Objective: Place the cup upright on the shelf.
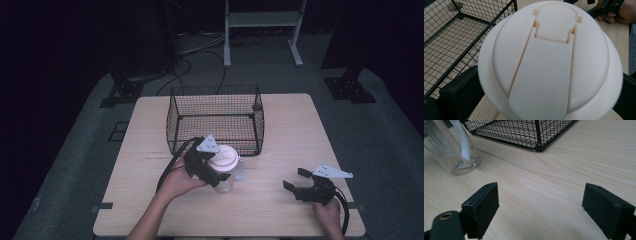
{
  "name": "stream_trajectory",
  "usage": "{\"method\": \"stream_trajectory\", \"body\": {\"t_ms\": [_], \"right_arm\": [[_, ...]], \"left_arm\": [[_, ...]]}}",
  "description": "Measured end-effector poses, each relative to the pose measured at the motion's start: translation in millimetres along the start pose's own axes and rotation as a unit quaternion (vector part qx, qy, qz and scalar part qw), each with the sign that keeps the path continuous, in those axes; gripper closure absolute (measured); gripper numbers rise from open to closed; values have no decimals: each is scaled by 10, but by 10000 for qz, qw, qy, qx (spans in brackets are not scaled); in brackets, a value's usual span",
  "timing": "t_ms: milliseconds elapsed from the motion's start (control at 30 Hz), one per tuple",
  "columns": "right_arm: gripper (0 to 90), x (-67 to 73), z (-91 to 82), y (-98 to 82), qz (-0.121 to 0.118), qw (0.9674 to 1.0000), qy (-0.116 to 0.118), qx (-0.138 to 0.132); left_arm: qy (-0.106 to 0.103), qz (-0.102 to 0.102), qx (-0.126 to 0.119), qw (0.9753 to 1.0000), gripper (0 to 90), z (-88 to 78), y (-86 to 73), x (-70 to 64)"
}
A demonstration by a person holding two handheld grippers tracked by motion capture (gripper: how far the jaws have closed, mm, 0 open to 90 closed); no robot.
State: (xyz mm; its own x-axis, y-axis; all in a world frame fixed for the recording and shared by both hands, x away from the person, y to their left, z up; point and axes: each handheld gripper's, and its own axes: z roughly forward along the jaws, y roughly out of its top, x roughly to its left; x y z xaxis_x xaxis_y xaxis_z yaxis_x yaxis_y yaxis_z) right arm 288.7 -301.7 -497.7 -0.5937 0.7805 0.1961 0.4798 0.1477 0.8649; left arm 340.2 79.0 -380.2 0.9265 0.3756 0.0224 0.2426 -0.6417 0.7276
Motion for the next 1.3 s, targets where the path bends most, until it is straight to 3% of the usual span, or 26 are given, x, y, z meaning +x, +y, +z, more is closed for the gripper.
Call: {"method": "stream_trajectory", "body": {"t_ms": [600, 800, 967, 1300], "right_arm": [[129, -2, -4, 2, 40, 10000, 19, -26], [129, -2, -4, 1, 31, 10000, 8, -25], [129, -4, -3, 1, 30, 10000, 3, -27], [129, -3, -3, 1, 34, 10000, 10, -33]], "left_arm": [[-117, 66, 238, 9996, 54, 38, 81, 20], [-223, 121, 323, 9992, 55, 34, 173, 10], [-275, 230, 343, 9988, 55, -30, 268, 11], [-343, 217, 225, 9989, 55, -242, 494, 123]]}}
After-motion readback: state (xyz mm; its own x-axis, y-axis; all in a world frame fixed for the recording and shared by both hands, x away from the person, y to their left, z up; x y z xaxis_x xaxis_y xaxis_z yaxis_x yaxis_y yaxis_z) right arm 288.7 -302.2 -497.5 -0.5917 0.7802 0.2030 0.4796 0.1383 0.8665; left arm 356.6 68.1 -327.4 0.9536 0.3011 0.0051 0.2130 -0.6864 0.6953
